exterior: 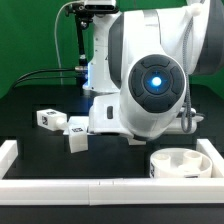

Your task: Assemble stool

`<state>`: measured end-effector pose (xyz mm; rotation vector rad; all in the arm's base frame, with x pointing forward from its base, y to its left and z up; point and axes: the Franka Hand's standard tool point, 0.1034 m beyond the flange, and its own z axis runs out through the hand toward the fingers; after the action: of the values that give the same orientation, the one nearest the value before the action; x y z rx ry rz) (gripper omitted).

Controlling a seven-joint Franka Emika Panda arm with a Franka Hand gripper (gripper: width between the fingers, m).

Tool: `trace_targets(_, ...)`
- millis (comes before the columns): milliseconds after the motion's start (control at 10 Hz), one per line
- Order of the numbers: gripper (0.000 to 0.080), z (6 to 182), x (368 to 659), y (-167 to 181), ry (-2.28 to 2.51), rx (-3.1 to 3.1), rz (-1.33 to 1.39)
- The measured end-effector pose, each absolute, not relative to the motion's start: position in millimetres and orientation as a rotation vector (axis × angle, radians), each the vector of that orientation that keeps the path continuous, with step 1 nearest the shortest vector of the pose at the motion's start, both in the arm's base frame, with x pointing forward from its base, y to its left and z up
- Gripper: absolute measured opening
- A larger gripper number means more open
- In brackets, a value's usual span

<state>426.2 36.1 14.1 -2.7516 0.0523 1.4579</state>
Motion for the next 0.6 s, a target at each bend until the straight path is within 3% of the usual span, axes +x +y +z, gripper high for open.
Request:
trace_targets(100, 0.0516, 14.0, 426.1, 36.1, 0.052, -2.751, 1.458)
trace_targets(200, 0.0377, 13.9, 426.0, 36.2, 0.052, -2.751, 1.458)
trace_targets(400, 0.0333, 14.4, 426.9, 36.5, 0.047, -2.754, 1.455)
trace_targets(500, 0.0333, 24.7, 434.0, 39.8, 0.025, -2.768, 1.425)
trace_targets(600, 0.0333, 48.7, 446.0, 42.8, 0.001, -2.769, 1.408)
